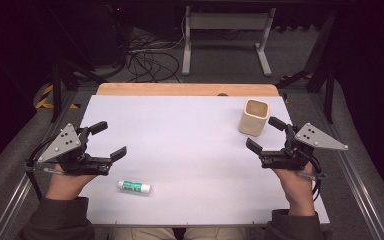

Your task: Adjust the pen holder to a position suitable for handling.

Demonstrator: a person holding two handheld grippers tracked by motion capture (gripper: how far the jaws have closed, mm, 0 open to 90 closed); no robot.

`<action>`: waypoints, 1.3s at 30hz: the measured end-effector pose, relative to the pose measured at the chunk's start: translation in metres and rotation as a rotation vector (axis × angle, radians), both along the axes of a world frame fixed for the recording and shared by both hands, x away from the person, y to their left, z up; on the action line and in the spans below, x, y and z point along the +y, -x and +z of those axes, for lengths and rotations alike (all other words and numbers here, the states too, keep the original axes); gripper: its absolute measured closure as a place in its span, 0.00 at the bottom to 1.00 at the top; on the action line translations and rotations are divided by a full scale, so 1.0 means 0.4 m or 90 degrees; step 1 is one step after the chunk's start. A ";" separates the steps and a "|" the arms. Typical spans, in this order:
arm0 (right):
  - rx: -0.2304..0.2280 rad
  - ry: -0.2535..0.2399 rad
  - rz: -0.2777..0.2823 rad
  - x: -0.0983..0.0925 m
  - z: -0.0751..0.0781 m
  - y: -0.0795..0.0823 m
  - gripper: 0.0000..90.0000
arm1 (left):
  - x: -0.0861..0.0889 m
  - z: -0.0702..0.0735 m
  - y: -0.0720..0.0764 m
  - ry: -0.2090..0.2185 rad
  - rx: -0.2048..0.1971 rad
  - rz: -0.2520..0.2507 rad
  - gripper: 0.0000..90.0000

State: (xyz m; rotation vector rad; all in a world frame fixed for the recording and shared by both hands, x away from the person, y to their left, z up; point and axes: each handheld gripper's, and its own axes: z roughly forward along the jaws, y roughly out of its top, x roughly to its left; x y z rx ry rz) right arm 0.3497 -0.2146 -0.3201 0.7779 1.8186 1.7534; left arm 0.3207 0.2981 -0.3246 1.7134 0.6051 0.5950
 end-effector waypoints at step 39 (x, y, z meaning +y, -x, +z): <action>0.010 0.017 0.010 0.005 0.000 -0.002 0.00 | -0.053 -0.134 -0.021 -0.165 0.104 -0.118 0.26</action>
